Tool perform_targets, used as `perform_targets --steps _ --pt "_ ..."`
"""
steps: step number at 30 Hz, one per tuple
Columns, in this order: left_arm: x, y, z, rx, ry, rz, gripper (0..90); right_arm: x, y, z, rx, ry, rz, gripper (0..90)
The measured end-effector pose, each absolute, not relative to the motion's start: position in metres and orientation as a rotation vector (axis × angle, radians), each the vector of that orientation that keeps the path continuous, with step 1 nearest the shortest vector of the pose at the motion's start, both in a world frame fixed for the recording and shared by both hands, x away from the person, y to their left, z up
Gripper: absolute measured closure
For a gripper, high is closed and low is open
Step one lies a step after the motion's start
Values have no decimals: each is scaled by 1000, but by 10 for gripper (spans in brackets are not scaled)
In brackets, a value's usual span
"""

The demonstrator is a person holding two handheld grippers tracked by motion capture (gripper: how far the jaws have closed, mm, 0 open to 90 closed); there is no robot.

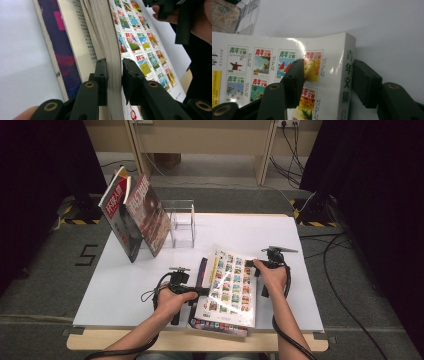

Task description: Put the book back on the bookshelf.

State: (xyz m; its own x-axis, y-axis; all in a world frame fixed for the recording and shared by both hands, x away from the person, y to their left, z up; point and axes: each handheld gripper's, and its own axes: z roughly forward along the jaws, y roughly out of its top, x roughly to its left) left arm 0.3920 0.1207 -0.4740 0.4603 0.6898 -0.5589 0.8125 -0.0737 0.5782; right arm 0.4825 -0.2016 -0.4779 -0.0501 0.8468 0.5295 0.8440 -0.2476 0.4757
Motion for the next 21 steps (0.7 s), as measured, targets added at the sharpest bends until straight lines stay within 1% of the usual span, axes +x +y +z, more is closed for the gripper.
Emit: perform_targets --steps 3,8,13,18,21 --pt "393 120 -472 1833 1280 -164 730 482 -205 -474 2170 1906 1224 569" --pt "395 122 -473 1850 1290 -169 721 481 -208 -466 2176 1895 1272 641" --pt "396 124 -475 1841 1292 -185 722 480 -207 -463 2195 1885 1300 644" --pt "396 126 -476 1836 1290 -194 722 481 -207 -467 2224 1920 1297 608" --pt "396 127 -477 1832 1296 -197 722 481 -207 -469 2247 1934 1317 604"
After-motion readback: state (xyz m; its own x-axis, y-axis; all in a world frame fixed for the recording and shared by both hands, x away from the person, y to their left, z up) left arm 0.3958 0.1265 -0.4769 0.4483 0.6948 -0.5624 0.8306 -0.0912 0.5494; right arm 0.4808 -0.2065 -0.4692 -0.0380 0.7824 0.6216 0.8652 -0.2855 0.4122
